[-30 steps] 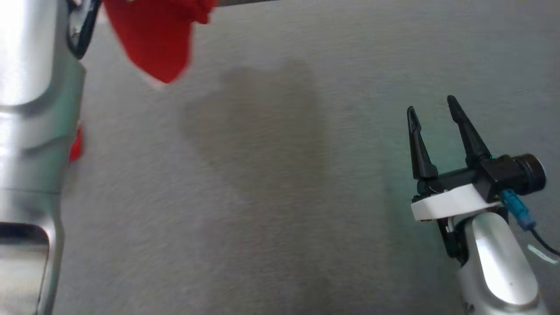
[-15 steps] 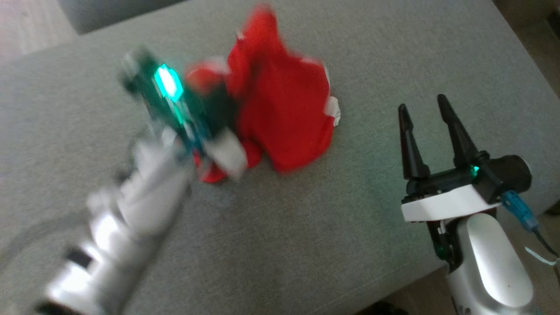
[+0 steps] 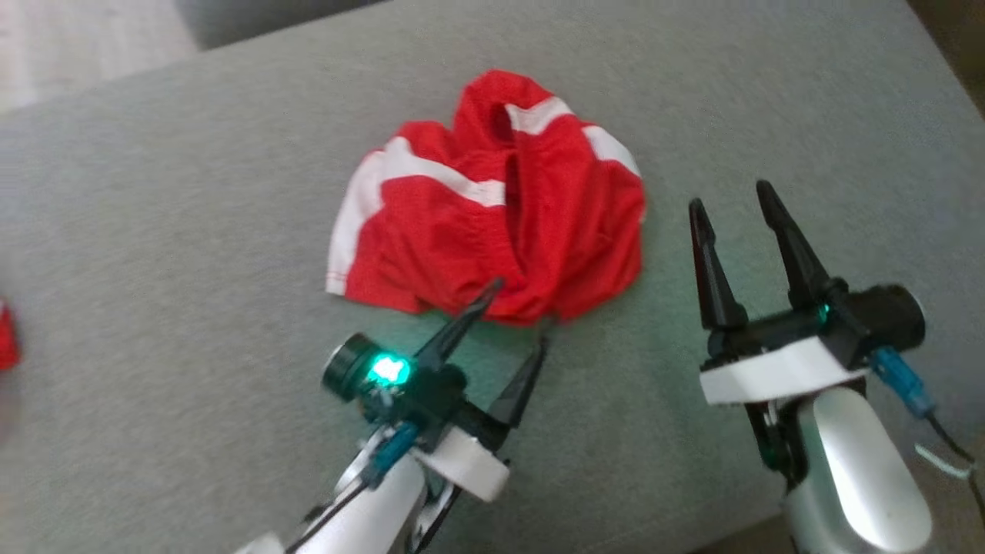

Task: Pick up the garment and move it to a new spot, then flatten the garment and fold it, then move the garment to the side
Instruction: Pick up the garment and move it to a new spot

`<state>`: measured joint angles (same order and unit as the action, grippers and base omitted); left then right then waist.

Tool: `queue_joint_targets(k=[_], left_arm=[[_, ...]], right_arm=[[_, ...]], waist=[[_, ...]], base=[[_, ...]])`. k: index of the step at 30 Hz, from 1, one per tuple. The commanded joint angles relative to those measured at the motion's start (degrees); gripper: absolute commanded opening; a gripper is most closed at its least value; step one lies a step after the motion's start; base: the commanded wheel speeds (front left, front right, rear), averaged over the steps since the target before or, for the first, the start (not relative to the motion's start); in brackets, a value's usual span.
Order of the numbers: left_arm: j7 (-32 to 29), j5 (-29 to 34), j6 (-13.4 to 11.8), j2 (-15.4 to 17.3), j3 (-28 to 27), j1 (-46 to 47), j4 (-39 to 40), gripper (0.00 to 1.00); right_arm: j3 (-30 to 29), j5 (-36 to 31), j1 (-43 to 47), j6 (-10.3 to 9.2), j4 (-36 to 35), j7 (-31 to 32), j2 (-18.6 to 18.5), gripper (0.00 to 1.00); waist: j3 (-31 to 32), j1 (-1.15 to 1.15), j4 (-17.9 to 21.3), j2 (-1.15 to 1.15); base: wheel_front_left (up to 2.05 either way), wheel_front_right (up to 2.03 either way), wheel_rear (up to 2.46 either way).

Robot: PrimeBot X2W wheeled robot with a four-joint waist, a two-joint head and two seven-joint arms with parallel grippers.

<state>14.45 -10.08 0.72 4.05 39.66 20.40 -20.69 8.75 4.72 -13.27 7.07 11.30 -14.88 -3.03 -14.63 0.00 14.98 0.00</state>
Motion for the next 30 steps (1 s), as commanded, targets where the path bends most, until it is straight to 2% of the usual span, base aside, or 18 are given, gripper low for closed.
queue_joint_targets(k=[1,5,10,15,22,30], left_arm=[[0.5,-0.2,-1.1,-0.3,-3.2,-0.9,3.2,1.0],[0.5,-0.4,-4.5,-0.1,-9.9,-6.1,9.0,1.0],[0.5,-1.0,-6.2,0.0,-18.6,-12.3,12.8,1.0],[0.5,-0.1,-7.9,-0.4,-27.2,-18.5,15.9,1.0],[0.5,1.6,-7.5,-0.9,-32.3,-24.2,18.8,1.0],[0.5,1.9,-6.9,-1.1,-32.9,-26.5,19.2,1.0]], right_arm=[[0.7,-0.6,1.1,0.42,-1.2,-0.1,0.1,1.0],[-0.5,-1.5,3.4,0.42,-0.4,-0.1,0.1,1.0],[-0.9,-1.8,6.7,0.42,0.7,-0.1,0.1,1.0],[-0.8,-1.0,9.8,0.42,0.8,-0.1,0.1,1.0],[-0.8,-0.4,12.4,0.42,0.2,-0.1,0.1,1.0],[-1.4,-0.3,13.9,0.42,0.4,-0.1,0.1,1.0]], waist=[[3.4,0.0,-3.5,0.0],[6.8,0.0,-7.2,0.0],[11.2,0.0,-10.6,0.0],[14.0,0.0,-12.1,0.0],[15.2,0.0,-13.0,0.0],[15.5,0.0,-14.0,0.0]], base=[[0.0,0.0,0.0],[0.0,0.0,0.0],[0.0,0.0,0.0],[0.0,0.0,0.0],[0.0,0.0,0.0],[0.0,0.0,0.0]])
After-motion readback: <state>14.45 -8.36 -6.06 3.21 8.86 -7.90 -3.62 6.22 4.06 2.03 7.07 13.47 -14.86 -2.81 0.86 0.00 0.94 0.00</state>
